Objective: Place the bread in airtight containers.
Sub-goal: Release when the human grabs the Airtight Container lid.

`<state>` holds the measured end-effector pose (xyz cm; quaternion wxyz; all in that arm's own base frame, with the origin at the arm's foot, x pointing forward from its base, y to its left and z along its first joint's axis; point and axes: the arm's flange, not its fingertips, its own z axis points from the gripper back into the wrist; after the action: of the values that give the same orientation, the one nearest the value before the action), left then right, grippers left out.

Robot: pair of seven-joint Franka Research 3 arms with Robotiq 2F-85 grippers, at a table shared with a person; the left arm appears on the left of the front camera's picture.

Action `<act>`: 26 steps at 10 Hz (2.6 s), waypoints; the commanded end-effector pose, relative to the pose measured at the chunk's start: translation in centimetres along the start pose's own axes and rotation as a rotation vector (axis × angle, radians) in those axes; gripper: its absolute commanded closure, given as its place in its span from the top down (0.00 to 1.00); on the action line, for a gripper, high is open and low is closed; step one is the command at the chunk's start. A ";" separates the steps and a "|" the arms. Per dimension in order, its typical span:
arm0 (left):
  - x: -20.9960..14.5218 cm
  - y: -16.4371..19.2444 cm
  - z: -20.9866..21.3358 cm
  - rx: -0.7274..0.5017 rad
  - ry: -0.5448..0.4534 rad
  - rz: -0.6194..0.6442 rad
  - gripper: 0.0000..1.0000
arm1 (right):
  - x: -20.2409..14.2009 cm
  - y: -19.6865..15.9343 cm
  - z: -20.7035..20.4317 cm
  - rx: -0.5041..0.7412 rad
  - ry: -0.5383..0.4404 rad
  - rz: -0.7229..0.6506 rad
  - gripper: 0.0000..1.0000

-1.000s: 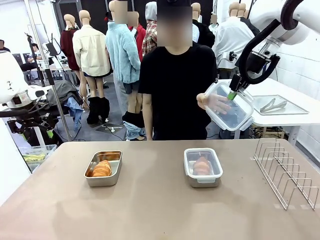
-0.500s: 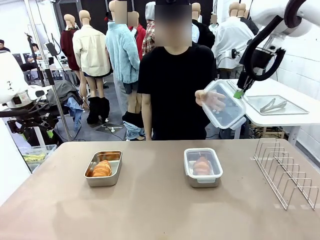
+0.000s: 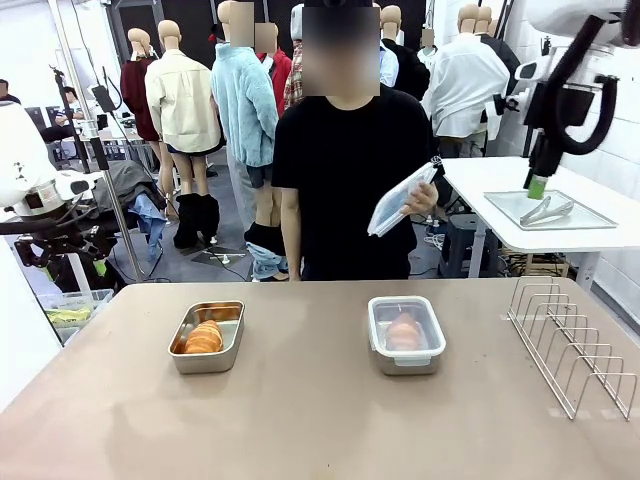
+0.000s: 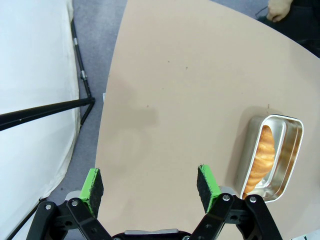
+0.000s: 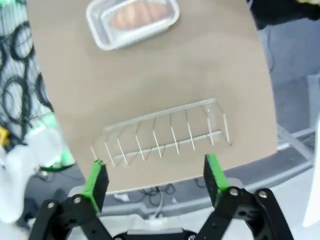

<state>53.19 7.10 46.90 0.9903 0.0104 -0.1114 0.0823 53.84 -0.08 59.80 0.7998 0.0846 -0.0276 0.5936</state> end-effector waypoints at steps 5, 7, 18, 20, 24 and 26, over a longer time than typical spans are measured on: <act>-0.1 0.1 0.2 0.001 0.003 0.008 0.97 | -2.8 6.4 -6.8 -0.143 0.042 0.129 1.00; -0.1 0.1 0.2 0.001 0.003 0.008 0.97 | -2.2 6.2 -6.2 -0.135 0.061 0.112 1.00; -0.1 0.1 0.2 0.001 0.003 0.008 0.97 | -2.2 6.2 -6.2 -0.135 0.061 0.112 1.00; -0.1 0.1 0.2 0.001 0.003 0.008 0.97 | -2.2 6.2 -6.2 -0.135 0.061 0.112 1.00; -0.1 0.1 0.2 0.001 0.003 0.008 0.97 | -2.2 6.2 -6.2 -0.135 0.061 0.112 1.00; -0.1 0.1 0.2 0.001 0.003 0.008 0.97 | -2.2 6.2 -6.2 -0.135 0.061 0.112 1.00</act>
<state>53.19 7.10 46.91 0.9903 0.0104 -0.1114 0.0823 46.70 0.56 53.80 0.7684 0.0175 -0.0523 0.6376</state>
